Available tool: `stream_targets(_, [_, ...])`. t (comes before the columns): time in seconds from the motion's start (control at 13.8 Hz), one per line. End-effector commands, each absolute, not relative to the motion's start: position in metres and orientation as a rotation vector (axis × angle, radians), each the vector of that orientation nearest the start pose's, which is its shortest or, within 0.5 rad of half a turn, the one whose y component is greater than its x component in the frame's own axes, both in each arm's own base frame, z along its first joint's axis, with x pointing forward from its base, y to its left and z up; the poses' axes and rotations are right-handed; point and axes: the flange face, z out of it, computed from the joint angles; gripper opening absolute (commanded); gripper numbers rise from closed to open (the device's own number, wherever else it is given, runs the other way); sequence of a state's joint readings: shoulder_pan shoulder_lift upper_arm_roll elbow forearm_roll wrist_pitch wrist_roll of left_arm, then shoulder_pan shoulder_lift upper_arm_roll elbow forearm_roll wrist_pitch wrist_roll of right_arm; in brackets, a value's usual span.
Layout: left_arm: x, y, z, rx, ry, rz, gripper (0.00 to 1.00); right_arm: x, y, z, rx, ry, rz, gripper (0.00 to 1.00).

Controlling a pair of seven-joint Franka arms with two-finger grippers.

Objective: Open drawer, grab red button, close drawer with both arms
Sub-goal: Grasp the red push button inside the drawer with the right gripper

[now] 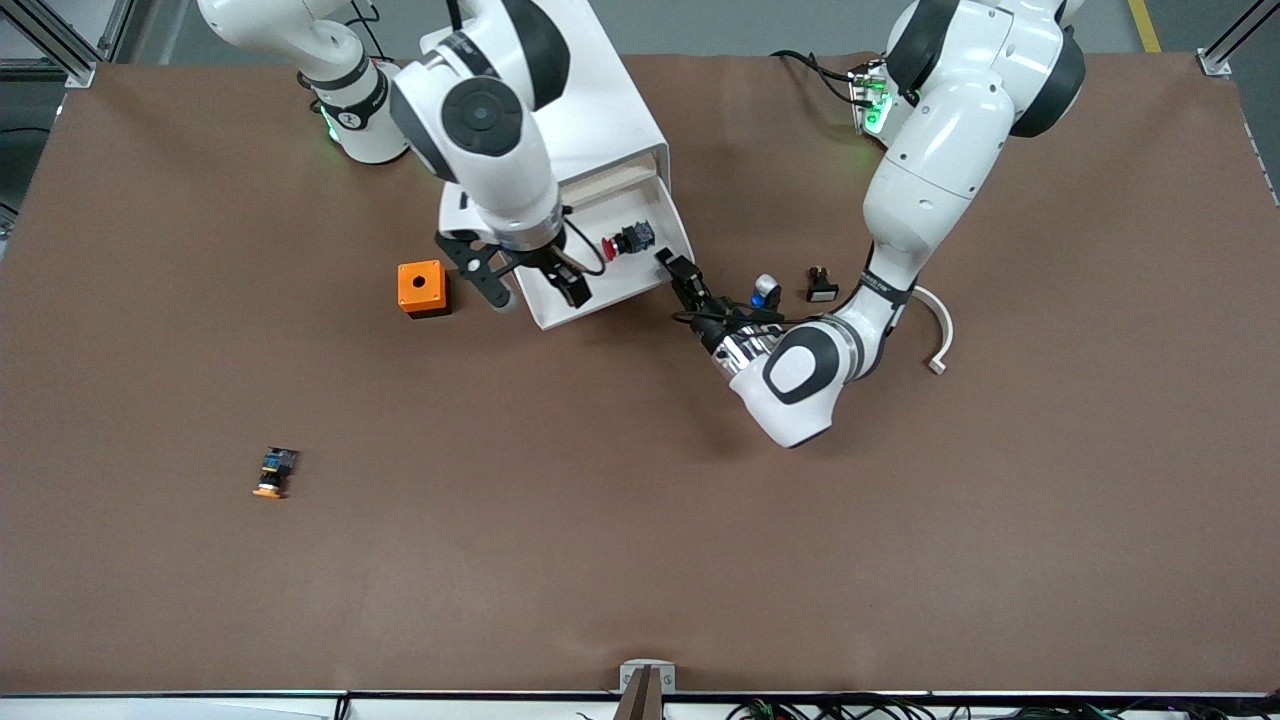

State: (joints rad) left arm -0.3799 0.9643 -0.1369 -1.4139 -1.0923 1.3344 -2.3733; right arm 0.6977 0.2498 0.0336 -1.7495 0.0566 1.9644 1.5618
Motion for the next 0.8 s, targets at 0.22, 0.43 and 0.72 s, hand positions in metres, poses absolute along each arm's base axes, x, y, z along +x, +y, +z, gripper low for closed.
stream_targets(0.22, [0.537,-0.381,0.162,-0.756,-1.756,1.603,0.11,0.435,0.463,0.411,-2.798,1.396,0.082,1.0])
stream_targets(0.43, [0.546,-0.371,0.16,-0.74,-1.785,1.616,0.11,0.418,0.487,0.394,-2.784,1.435,0.059,1.0])
stream_targets(0.72, [0.547,-0.368,0.158,-0.734,-1.789,1.618,0.35,0.406,0.51,0.37,-2.739,1.497,0.041,1.0])
